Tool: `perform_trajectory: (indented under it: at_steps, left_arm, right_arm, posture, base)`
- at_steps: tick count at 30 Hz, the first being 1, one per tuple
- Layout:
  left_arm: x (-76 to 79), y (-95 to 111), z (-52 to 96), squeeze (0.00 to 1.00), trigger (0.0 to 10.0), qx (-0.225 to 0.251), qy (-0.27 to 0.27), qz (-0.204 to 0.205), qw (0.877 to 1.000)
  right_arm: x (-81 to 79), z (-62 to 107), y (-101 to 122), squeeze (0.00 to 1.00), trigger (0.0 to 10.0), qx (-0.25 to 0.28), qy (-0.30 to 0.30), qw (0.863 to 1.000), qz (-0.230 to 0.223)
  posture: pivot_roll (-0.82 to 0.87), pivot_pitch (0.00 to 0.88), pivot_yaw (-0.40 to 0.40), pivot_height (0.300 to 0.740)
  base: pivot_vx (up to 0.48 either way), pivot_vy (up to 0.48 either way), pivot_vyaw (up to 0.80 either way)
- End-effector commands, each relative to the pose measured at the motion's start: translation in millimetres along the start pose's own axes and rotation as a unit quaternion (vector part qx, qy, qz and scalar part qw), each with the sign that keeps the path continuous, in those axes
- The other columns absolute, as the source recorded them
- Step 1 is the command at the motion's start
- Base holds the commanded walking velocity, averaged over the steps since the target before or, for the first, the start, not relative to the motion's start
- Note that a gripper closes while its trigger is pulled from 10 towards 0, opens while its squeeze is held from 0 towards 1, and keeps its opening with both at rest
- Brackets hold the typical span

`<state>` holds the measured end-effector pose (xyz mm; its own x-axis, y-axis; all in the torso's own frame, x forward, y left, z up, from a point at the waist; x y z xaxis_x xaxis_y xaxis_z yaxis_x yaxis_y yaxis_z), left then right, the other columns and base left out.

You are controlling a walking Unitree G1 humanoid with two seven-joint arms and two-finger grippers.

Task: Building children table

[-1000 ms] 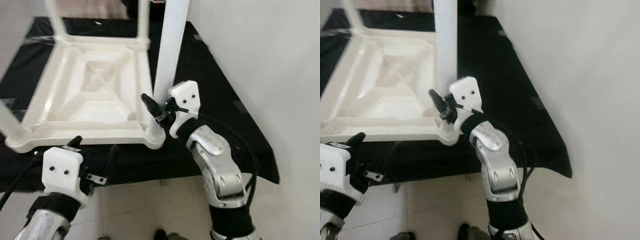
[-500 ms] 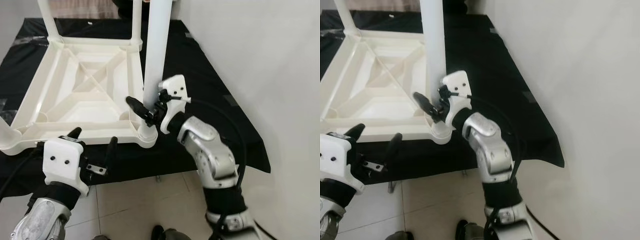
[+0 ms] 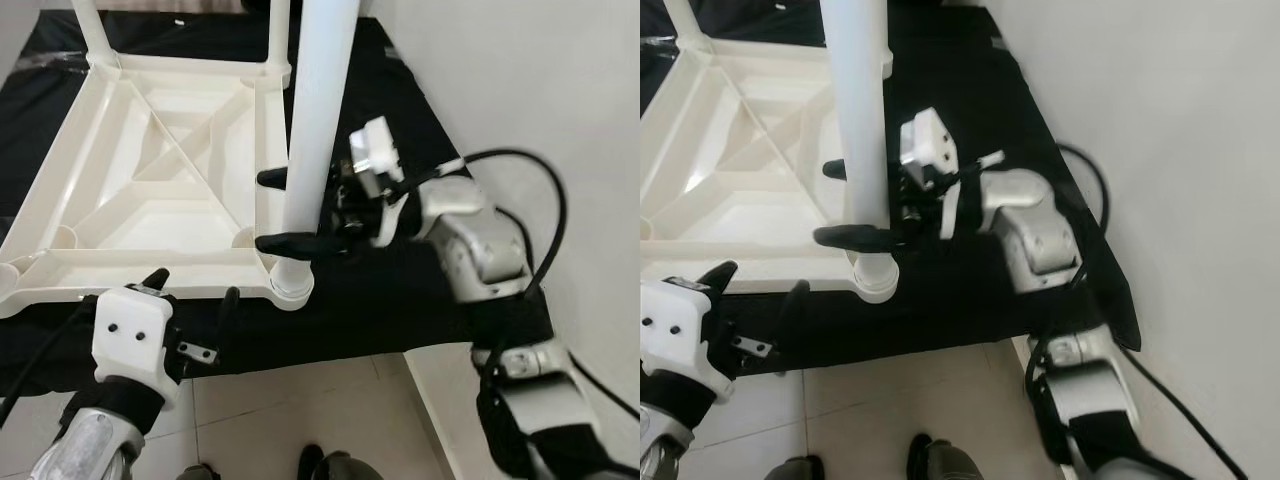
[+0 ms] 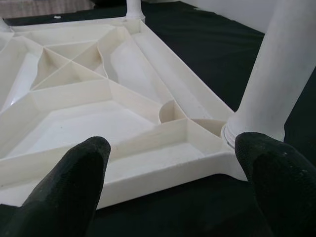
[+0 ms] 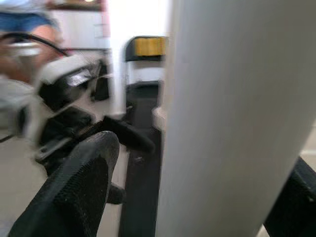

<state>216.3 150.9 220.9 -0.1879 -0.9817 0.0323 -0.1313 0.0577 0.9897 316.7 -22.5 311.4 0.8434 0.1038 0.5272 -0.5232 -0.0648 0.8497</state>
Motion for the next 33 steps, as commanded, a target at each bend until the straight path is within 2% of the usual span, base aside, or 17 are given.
perform_trajectory:
  at_steps: [1,5,6,8,9,21,22,23,26,27,28,29,30,31,32,33]
  left_arm:
    - [1.7,0,5.2,0.00,10.0,-0.008,-0.001,-0.005,1.000]
    - [-0.4,-5,11.4,0.00,10.0,-0.021,0.007,-0.009,1.000]
    - [-1.2,-5,12.4,0.00,10.0,-0.023,0.009,-0.010,1.000]
    - [-1.7,-6,13.0,0.00,10.0,-0.023,0.011,-0.010,1.000]
    - [-1.7,-6,13.5,0.00,10.0,-0.024,0.011,-0.010,1.000]
    - [-1.2,-6,13.7,0.00,10.0,-0.024,0.012,-0.008,1.000]
    - [-0.8,-6,13.2,0.00,10.0,-0.023,0.011,-0.008,1.000]
    - [-0.8,-6,12.0,0.00,10.0,-0.023,0.010,-0.005,1.000]
    - [-0.9,-6,11.7,0.00,10.0,-0.023,0.010,-0.005,1.000]
    - [-0.3,-5,10.1,0.00,10.0,-0.021,0.008,-0.003,1.000]
    - [0.5,-5,8.4,0.00,10.0,-0.019,0.006,-0.001,1.000]
    - [0.6,-5,6.7,0.00,10.0,-0.017,0.003,0.000,1.000]
    - [-0.8,-5,4.5,0.00,10.0,-0.016,0.001,0.000,1.000]
    - [-1.1,-4,3.7,0.00,10.0,-0.015,0.000,0.000,1.000]
    - [-1.1,-4,3.7,0.00,10.0,-0.015,0.000,0.000,1.000]
    - [-1.4,-4,1.8,0.00,10.0,-0.014,-0.001,0.001,1.000]
  right_arm:
    - [5.0,4.2,3,0.00,10.0,0.014,0.013,1.000,0.002]
    - [19.3,6.2,3,0.00,10.0,0.019,0.033,0.999,-0.001]
    - [19.4,6.8,3,0.00,3.9,0.023,0.042,0.999,-0.008]
    - [19.1,7.3,3,0.00,3.9,0.026,0.049,0.998,-0.012]
    - [18.3,7.9,4,0.00,0.0,0.032,0.055,0.998,-0.021]
    - [17.9,12.3,2,0.00,0.0,0.027,0.070,0.996,-0.041]
    - [19.3,14.3,0,0.00,0.0,0.023,0.065,0.997,-0.042]
    - [23.4,19.4,-13,0.00,0.0,0.001,0.027,0.999,-0.034]
    - [24.1,20.7,-17,0.00,0.0,-0.004,0.018,0.999,-0.033]
    - [26.9,20.4,-27,0.00,0.0,-0.023,-0.026,0.999,-0.037]
    - [27.4,20.1,-44,0.00,0.0,-0.056,-0.089,0.993,-0.050]
    - [25.7,20.6,-70,0.00,0.0,-0.123,-0.192,0.972,-0.060]
    - [18.8,34.5,-103,0.00,0.0,-0.255,-0.381,0.888,-0.040]
    - [6.3,32.2,-101,0.00,0.0,-0.252,-0.455,0.851,-0.069]
    - [6.3,32.2,-101,0.00,0.0,-0.252,-0.455,0.851,-0.069]
    - [-7.8,23.2,-99,0.00,0.0,-0.245,-0.470,0.842,-0.101]
  posture:
    - [0.19,0.255,-0.181,0.740]
    - [0.19,0.270,-0.187,0.740]
    - [0.19,0.274,-0.188,0.740]
    - [0.19,0.274,-0.188,0.740]
    - [0.20,0.280,-0.190,0.740]
    - [0.18,0.277,-0.189,0.740]
    - [0.17,0.274,-0.190,0.740]
    - [0.14,0.267,-0.188,0.740]
    - [0.14,0.267,-0.188,0.740]
    - [0.12,0.260,-0.186,0.740]
    - [0.12,0.258,-0.183,0.740]
    - [0.11,0.252,-0.176,0.740]
    - [0.09,0.251,-0.161,0.740]
    - [0.09,0.249,-0.158,0.740]
    - [0.09,0.249,-0.158,0.740]
    - [0.09,0.243,-0.146,0.740]
  base:
    - [0.000,0.000,0.00]
    - [0.000,0.000,0.00]
    - [0.000,0.000,0.00]
    - [0.000,0.000,0.00]
    - [0.000,0.000,0.00]
    - [0.000,0.000,0.00]
    - [0.000,0.000,0.00]
    - [0.000,0.000,0.00]
    - [0.000,0.000,0.00]
    - [0.000,0.000,0.00]
    - [0.000,0.000,0.00]
    - [0.000,0.000,0.00]
    - [0.000,0.000,0.00]
    - [0.000,0.000,0.00]
    - [0.000,0.000,0.00]
    - [0.000,0.000,0.00]
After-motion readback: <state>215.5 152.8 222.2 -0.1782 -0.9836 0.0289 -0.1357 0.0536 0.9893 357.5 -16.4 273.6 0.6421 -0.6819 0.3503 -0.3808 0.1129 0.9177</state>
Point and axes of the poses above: a point about 5 cm out from each wrist's last joint towards the gripper, its own z axis pointing back from the gripper into the wrist, its own y axis along the axis of the wrist's last joint, x = y × z, the point moved 5 cm from there along -z, pointing out of the wrist towards the gripper, and after that the axes turned 10 degrees about z, right-handed, at the moved point
